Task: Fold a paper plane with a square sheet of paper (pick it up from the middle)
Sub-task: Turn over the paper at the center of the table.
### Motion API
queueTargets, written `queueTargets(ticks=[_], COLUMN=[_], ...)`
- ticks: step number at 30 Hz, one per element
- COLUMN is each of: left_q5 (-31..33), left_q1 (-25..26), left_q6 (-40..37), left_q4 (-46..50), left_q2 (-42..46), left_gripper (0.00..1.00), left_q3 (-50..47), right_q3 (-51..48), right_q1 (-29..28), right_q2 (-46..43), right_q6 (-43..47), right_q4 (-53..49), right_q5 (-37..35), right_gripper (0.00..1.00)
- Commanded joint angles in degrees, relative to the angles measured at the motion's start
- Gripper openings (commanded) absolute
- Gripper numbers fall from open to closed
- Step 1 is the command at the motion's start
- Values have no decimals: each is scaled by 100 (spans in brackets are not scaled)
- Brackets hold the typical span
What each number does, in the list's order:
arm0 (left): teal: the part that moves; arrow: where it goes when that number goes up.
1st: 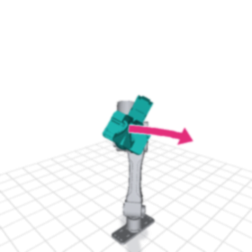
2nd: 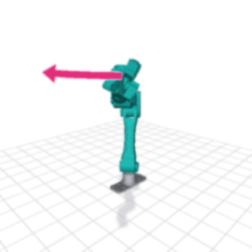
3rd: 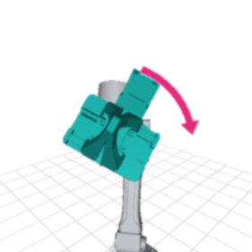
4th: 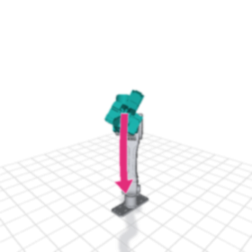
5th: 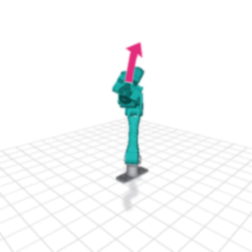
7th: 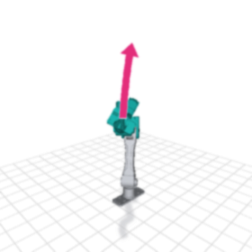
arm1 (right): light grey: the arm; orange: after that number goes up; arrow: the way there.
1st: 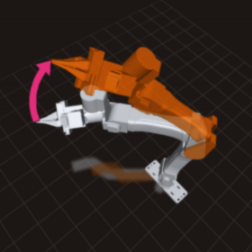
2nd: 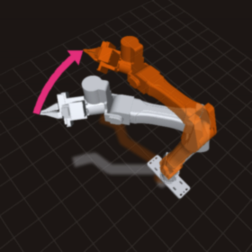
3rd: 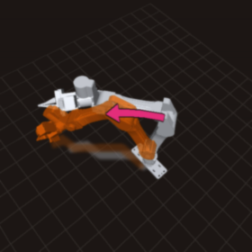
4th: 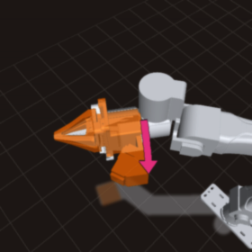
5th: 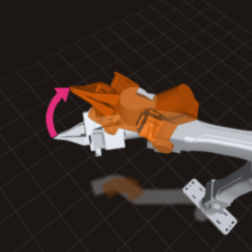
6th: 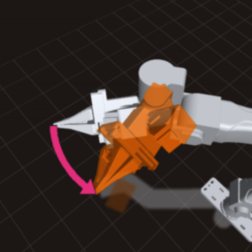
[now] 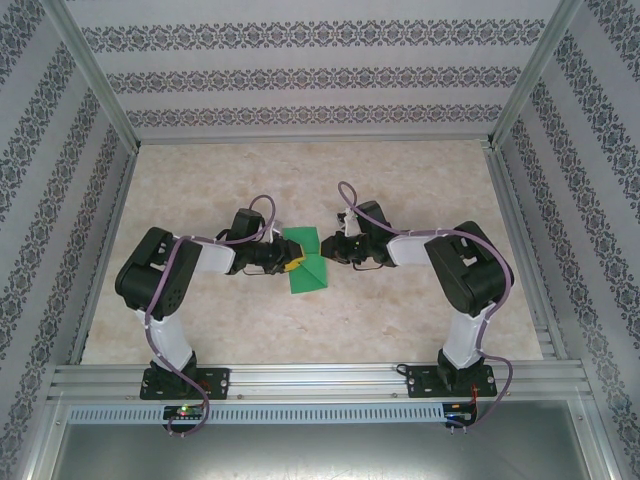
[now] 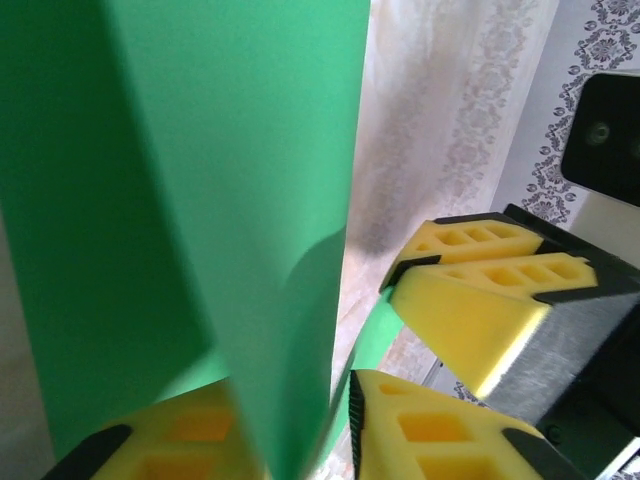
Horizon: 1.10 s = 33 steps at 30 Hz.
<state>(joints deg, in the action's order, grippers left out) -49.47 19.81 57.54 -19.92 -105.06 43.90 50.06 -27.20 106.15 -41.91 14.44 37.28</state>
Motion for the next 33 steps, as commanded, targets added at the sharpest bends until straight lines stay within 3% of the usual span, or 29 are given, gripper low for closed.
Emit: queueTargets(ticks=[1,7,12,15,20,26,30,33], left_q5=[-29,166,916,2013,3838,6001,7682,8416], left_q1=[49,49,97,268,611,1181,1640,1862], left_q6=[-131,-698,-1723,-2443,-3086,-3251,-2945,-2644], left_q4=[-112,707,2765,4671,6919,8394,9174,9656], left_q2=[-20,276,1043,1437,1614,1044,35,-757], left_gripper=[23,11,9,9,9,9,9,8], left_q3=[187,345,835,1608,2990,4445,5156,5620], right_q3=[-77,-223,-258,-350,-599,-778,-809,-815], right_q1=[44,117,154,243,579,970,1142,1353], right_q2=[-376,-1465,-2611,-3143,-3808,-4249,-4369,-4395], right_q6=[63,287,543,519,358,408,620,785], right_q4=[-209,-1152,-2099,-2362,-2529,-2831,-3051,-3236], right_q5=[-170,-1289,-2725,-3293,-3577,-3567,-3743,-3676], right_gripper=[19,53,72,84,91,98,98,98])
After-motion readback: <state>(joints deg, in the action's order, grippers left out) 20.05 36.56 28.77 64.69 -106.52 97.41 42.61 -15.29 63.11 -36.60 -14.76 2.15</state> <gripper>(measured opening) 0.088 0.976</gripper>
